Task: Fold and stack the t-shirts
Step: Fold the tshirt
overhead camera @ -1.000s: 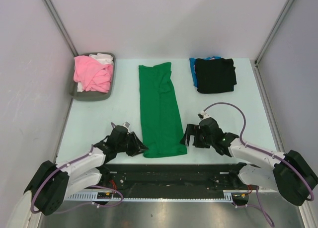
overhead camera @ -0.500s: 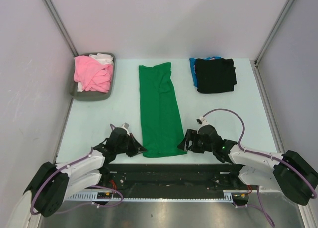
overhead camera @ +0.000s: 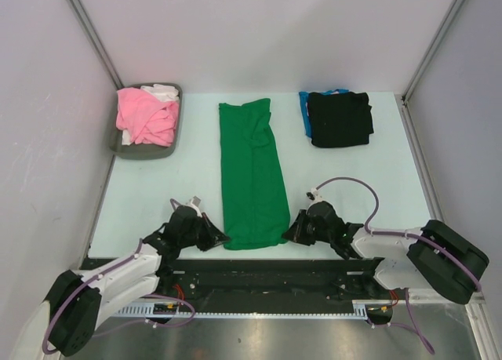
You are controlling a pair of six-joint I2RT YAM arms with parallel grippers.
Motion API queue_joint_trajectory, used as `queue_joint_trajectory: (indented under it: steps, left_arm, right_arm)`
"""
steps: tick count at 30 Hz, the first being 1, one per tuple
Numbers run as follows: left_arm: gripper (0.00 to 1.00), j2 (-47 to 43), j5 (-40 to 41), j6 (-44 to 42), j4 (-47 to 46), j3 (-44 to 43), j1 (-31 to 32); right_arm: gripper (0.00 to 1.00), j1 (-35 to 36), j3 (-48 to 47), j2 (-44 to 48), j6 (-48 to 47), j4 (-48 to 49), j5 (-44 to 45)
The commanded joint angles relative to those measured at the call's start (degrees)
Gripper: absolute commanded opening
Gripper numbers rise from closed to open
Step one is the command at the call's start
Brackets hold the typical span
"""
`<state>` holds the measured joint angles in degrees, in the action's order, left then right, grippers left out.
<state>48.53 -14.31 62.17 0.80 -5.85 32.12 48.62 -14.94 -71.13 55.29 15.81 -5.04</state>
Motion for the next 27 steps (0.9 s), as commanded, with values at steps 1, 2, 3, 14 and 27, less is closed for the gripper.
queue_joint_trajectory:
  steps: [1,2,3,14,27]
  left_arm:
    - [0.0,-2.1,0.2,-0.2,5.3,0.8,0.2]
    - [0.0,-2.6,-0.1,-0.2,5.7,0.6,0.2]
    - [0.0,-3.7,-0.1,-0.2,6.4,0.1,0.2]
    - [0.0,1.6,-0.4,-2.8,8.6,-11.3,0.1]
    - [0.0,18.9,-4.0,-7.8,4.0,-24.4,-7.1]
  right_arm:
    - [0.0,0.6,0.6,-3.0,-1.2,-5.5,2.1]
    - [0.0,0.7,0.3,-1.9,-1.4,-5.9,1.6]
    - [0.0,0.8,-0.3,-0.9,-1.7,-7.4,1.5]
    - [0.0,0.4,-10.6,9.5,-7.1,-18.8,4.2]
    - [0.0,-13.6,-20.8,-6.2,-11.0,-6.2,-5.1]
